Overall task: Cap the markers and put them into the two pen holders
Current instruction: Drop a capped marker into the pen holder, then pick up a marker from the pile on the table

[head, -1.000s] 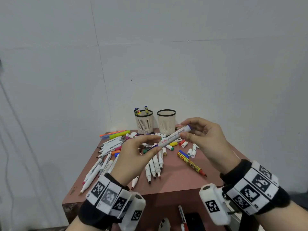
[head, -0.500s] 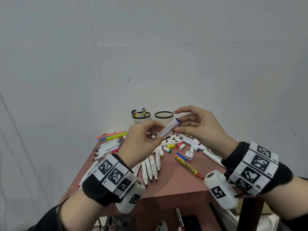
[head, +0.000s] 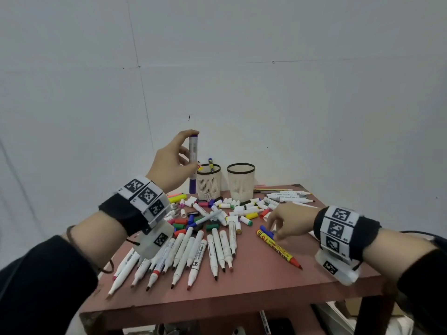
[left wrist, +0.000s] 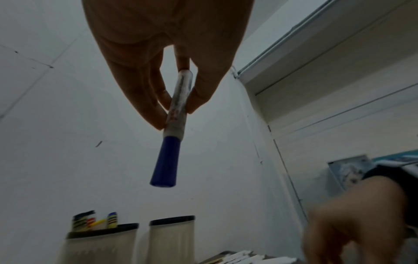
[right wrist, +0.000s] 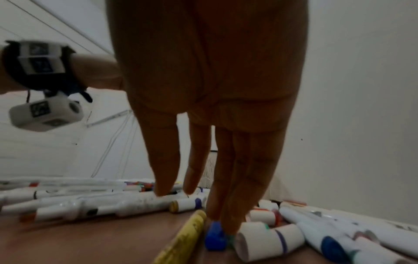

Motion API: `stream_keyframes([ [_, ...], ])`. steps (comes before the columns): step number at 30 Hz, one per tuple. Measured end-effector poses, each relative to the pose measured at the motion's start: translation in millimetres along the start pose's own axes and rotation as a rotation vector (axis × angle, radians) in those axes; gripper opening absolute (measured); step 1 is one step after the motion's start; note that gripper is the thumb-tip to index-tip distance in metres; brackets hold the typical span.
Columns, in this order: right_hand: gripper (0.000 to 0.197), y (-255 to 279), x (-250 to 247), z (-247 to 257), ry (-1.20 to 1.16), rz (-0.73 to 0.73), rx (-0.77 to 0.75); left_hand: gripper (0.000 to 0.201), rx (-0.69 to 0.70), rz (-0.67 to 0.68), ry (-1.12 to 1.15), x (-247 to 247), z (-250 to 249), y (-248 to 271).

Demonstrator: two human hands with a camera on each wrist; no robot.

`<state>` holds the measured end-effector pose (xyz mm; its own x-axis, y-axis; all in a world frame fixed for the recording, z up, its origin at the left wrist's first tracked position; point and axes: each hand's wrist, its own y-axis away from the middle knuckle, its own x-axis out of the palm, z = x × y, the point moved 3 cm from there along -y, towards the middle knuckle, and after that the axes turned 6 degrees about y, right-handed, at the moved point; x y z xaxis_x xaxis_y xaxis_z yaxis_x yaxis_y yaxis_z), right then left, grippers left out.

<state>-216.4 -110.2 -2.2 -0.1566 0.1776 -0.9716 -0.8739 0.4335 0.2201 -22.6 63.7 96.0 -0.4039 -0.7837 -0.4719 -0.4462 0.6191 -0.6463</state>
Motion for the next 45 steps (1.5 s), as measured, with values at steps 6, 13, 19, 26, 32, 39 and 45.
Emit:
stream_keyframes([
  [6,0.021,-21,12,5,-0.029,0.198,-0.016,0.048,-0.005,-0.098,-0.05,0,26,-36],
  [13,0.024,-32,16,14,-0.015,0.217,-0.081,0.046,-0.079,-0.204,0.005,13,54,-73],
  [19,0.043,-28,-6,11,-0.451,0.019,-0.107,0.045,-0.115,-0.259,0.01,36,77,-98],
  [26,0.051,-25,-22,5,-1.307,-0.218,-0.149,0.04,-0.107,-0.248,-0.015,68,98,-116],
  [32,0.044,-26,-17,-1,-1.586,-0.287,-0.164,0.041,-0.168,-0.169,-0.041,89,121,-123],
  [39,0.033,-30,-5,2,-1.831,-0.333,-0.085,0.023,-0.329,0.017,-0.366,101,143,-122],
  [45,0.024,-27,-2,9,-1.926,-0.325,-0.089,0.026,-0.324,0.194,-0.526,102,148,-119],
])
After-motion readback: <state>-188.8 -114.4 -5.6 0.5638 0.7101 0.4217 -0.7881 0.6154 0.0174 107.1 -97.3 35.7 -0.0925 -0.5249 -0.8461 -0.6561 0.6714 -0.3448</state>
